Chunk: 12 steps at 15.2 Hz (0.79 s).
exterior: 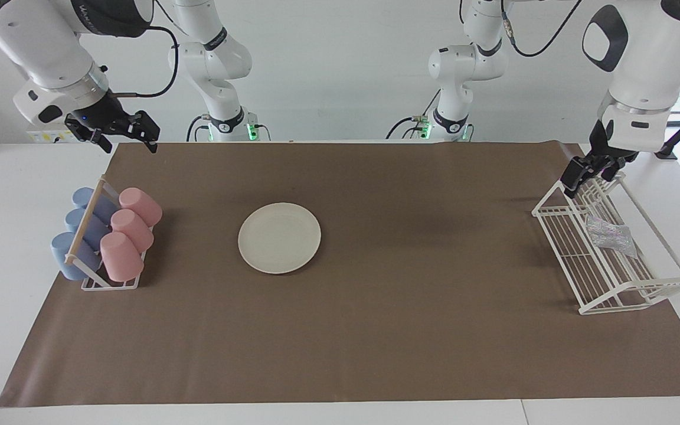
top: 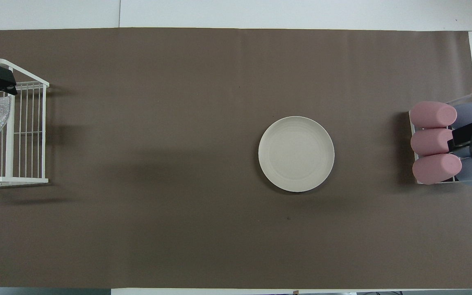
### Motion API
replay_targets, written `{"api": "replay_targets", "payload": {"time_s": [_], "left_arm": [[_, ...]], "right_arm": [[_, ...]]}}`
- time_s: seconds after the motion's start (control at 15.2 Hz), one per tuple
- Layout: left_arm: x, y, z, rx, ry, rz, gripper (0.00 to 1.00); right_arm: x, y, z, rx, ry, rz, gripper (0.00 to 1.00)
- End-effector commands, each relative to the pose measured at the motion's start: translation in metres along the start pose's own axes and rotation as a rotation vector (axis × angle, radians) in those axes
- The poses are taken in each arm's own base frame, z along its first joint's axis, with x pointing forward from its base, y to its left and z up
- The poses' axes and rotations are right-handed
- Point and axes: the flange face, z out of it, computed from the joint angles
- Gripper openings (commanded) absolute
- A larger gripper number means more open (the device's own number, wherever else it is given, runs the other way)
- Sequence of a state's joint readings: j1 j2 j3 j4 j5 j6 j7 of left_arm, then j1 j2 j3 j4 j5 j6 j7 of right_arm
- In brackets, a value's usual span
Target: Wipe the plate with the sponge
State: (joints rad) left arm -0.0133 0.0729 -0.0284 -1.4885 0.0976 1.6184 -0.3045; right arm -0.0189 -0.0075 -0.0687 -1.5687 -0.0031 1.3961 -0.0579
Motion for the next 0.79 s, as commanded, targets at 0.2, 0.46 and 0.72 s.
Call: {"api": "replay_targets", "payload": {"time_s": [0.2, 0.46, 0.72], "left_arm": [[-0.05, -0.01, -0.008, -0.078, -0.206, 0.141, 1.0], [-0.052, 0.002, -0.009, -0.092, -0.171, 0.156, 1.0], [-0.065, -0.001, -0.003, -0.092, -0.166, 0.153, 1.0]], "right_arm": [[-0.006, 0.004, 0.0, 0.011, 0.023, -0.012, 1.0], [-0.003, 0.003, -0.001, 0.004, 0.043, -0.006, 1.0], [0.005, -0.002, -0.006, 0.002, 0.104, 0.051, 1.0]]}}
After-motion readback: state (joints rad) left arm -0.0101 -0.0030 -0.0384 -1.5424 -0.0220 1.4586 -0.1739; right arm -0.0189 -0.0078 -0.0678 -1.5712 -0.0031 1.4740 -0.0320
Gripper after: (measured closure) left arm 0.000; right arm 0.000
